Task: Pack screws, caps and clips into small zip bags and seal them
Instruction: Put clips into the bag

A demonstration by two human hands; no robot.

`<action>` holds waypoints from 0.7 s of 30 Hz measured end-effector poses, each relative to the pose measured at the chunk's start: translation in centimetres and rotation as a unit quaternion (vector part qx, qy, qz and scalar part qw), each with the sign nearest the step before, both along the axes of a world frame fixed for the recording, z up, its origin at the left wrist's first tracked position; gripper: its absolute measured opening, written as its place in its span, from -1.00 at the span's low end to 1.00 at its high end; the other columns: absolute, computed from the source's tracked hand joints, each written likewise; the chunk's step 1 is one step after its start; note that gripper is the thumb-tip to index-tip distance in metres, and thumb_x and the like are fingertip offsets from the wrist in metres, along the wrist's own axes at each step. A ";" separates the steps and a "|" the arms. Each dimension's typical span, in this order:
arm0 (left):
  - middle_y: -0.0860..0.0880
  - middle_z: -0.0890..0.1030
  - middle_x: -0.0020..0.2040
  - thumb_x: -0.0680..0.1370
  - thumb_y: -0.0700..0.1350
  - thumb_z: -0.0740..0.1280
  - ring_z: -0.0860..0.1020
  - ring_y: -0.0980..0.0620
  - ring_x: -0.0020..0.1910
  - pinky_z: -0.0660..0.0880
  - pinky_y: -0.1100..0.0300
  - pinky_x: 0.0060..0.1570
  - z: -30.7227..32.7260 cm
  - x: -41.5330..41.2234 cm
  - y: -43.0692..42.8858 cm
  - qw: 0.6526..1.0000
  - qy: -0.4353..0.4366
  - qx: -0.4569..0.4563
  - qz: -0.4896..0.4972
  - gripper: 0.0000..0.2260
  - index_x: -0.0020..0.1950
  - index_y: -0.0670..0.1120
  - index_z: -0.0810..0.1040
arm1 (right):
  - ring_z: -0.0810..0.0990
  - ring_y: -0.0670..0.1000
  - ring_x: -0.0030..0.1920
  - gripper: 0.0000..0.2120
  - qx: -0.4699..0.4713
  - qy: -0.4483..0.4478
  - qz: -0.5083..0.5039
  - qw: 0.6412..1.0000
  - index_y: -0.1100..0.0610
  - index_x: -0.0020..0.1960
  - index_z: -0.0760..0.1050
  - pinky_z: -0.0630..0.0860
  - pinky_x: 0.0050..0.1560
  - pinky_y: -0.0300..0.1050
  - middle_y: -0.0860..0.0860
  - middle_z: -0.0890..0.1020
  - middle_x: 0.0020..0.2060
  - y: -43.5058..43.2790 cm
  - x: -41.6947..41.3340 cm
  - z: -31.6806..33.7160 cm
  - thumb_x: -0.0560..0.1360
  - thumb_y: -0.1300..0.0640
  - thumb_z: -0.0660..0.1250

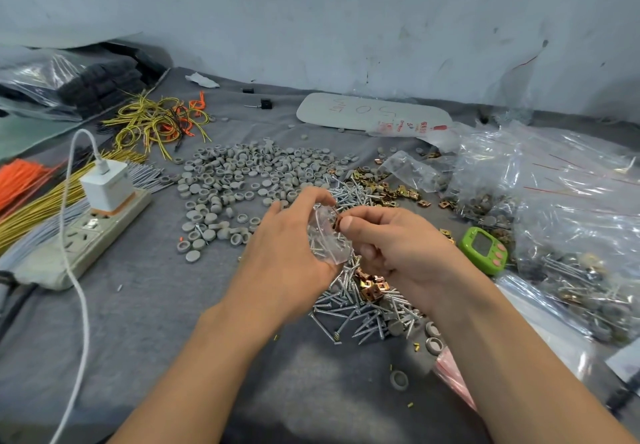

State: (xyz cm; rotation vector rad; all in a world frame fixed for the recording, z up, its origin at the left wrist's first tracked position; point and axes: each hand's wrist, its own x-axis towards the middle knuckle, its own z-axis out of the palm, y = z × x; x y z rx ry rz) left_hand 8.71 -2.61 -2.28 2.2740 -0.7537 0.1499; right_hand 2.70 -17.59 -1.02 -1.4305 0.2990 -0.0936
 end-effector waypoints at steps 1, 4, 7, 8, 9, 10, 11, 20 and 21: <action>0.24 0.47 -0.11 0.35 0.05 0.57 0.53 -0.02 0.05 0.45 0.04 -0.09 0.1 -0.2 0.0 1.000 -0.008 0.005 0.000 -0.44 0.17 0.37 0.33 | 0.27 -0.13 -0.58 -0.83 -0.019 -0.005 -0.007 1.000 0.16 -0.15 0.65 0.20 -0.55 -0.31 -0.01 0.42 -0.55 0.1 0.0 0.2 0.60 0.28 0.37; 0.32 0.38 -0.13 0.36 0.05 0.58 0.51 -0.17 0.26 0.53 -0.11 0.12 0.2 -0.6 -0.2 1.000 -0.003 0.019 -0.003 -0.45 0.17 0.36 0.34 | 0.53 -0.17 -0.48 -0.89 -0.176 -0.019 -0.041 0.983 0.15 -0.13 0.73 0.46 -0.44 -0.31 -0.04 0.65 -0.45 0.5 0.1 0.3 0.51 0.30 0.47; 0.22 0.50 -0.16 0.35 0.01 0.56 0.49 -0.03 0.12 0.47 -0.07 0.25 0.0 -0.6 -0.3 1.000 -0.016 0.008 -0.018 -0.49 0.14 0.31 0.36 | 0.65 -0.07 -0.29 -0.84 -0.235 -0.019 -0.026 0.971 0.10 -0.07 0.77 0.62 -0.19 -0.11 0.06 0.75 -0.27 1.4 0.4 0.1 0.47 0.30 0.46; 0.21 0.52 -0.16 0.35 -0.01 0.56 0.47 0.02 0.01 0.46 0.00 0.19 -0.1 -0.5 -0.4 1.000 -0.021 -0.006 -0.020 -0.50 0.12 0.29 0.37 | 0.66 -0.06 -0.28 -0.83 -0.222 -0.021 -0.024 0.975 0.09 -0.07 0.77 0.63 -0.20 -0.12 0.06 0.75 -0.26 1.6 0.4 0.1 0.47 0.31 0.46; 0.20 0.52 -0.16 0.35 -0.02 0.57 0.47 0.05 -0.06 0.45 0.07 0.08 -0.1 -0.3 -0.4 0.999 -0.018 -0.022 -0.016 -0.50 0.11 0.29 0.37 | 0.66 -0.08 -0.28 -0.83 -0.209 -0.023 -0.037 0.977 0.06 -0.09 0.77 0.63 -0.24 -0.16 0.03 0.75 -0.27 1.6 0.4 0.2 0.47 0.29 0.48; 0.19 0.53 -0.13 0.37 0.00 0.57 0.48 0.05 -0.08 0.43 0.09 -0.03 0.0 -0.1 -0.5 0.999 -0.011 -0.033 -0.006 -0.51 0.12 0.30 0.37 | 0.64 -0.14 -0.33 -0.84 -0.201 -0.022 -0.062 0.977 0.02 -0.13 0.77 0.57 -0.32 -0.23 -0.02 0.74 -0.31 1.3 0.3 0.3 0.46 0.26 0.51; 0.18 0.53 -0.10 0.39 0.03 0.56 0.50 0.06 -0.07 0.43 0.09 -0.07 0.0 0.1 -0.5 0.999 -0.009 -0.040 0.008 -0.53 0.12 0.30 0.37 | 0.60 -0.19 -0.38 -0.85 -0.199 -0.015 -0.093 0.976 -0.02 -0.18 0.77 0.51 -0.39 -0.26 -0.07 0.72 -0.34 0.9 0.3 0.6 0.46 0.21 0.53; 0.10 0.50 -0.12 0.49 -0.13 0.46 0.54 0.02 0.01 0.05 -0.02 0.60 -0.2 1.0 0.2 0.975 -0.174 0.098 0.101 -0.58 0.27 0.08 0.39 | 0.63 0.06 -0.26 -0.53 -0.187 0.066 -0.115 0.973 0.15 -0.11 0.71 0.62 -0.14 0.07 0.15 0.73 -0.17 -1.5 -0.7 0.5 0.48 0.57 0.13; 0.10 0.53 -0.08 0.46 -0.13 0.48 0.55 0.01 0.08 0.01 0.02 0.60 -0.3 0.9 0.1 0.976 -0.164 0.116 0.087 -0.53 0.28 0.10 0.37 | 0.64 0.06 -0.30 -0.54 -0.169 0.048 -0.096 0.980 0.19 -0.09 0.70 0.61 -0.17 -0.02 0.18 0.73 -0.18 -1.5 -0.9 0.3 0.49 0.59 0.12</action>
